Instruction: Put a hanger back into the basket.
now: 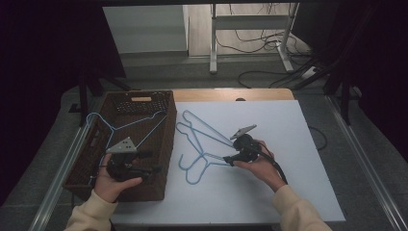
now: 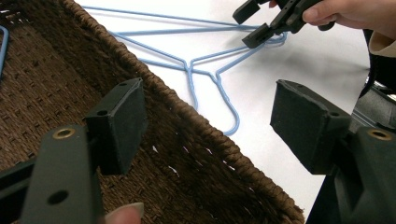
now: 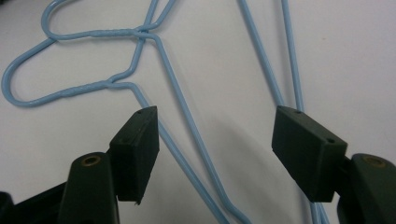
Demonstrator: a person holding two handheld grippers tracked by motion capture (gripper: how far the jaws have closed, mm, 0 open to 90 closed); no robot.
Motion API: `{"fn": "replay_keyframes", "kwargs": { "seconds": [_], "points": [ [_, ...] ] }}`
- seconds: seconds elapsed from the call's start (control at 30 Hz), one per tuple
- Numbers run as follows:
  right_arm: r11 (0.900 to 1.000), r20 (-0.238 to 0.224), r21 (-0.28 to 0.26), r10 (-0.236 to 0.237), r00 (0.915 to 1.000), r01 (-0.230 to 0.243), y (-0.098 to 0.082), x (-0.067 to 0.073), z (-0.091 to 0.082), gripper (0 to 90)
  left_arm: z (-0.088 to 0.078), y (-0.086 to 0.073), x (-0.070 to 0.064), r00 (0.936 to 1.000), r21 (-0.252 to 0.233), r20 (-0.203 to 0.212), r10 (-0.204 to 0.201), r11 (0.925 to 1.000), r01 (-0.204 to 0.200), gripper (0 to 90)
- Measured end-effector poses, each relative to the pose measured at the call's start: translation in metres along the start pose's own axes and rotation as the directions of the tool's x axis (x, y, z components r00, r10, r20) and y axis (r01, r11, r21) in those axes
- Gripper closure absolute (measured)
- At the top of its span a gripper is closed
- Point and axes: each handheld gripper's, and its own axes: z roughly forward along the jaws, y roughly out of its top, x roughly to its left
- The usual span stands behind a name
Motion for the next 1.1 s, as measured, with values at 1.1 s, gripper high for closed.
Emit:
{"fn": "replay_keyframes", "kwargs": {
  "seconds": [1.1],
  "points": [
    [0.989,-0.017,0.12,-0.087,0.9961,0.089,0.025,0.015,0.041,62.0,-0.002,-0.001,0.001,1.0,-0.009,0.007,-0.006,0.9999,0.006,26.9]
  ]
}}
